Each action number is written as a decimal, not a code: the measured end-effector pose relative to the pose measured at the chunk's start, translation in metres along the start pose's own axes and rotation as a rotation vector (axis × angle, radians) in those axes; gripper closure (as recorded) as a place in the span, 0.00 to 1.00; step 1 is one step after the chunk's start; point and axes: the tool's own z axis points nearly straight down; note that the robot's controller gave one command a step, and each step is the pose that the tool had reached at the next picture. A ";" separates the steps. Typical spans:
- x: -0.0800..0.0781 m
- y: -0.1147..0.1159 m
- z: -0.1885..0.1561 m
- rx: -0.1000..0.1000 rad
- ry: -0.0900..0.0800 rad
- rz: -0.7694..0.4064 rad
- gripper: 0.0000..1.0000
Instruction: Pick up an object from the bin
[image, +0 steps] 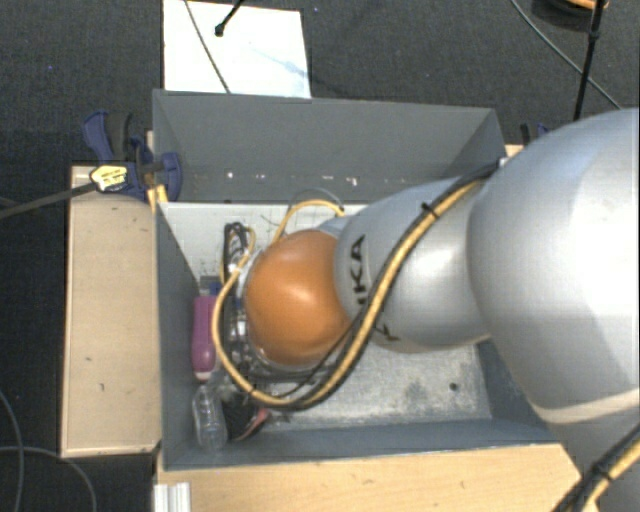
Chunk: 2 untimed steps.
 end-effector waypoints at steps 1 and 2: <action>-0.004 -0.005 -0.112 -0.003 0.006 0.051 1.00; 0.041 -0.070 0.011 -0.007 0.000 -0.068 1.00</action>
Offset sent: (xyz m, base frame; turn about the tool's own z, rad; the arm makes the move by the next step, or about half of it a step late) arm 0.0028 -0.0009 0.1079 0.0447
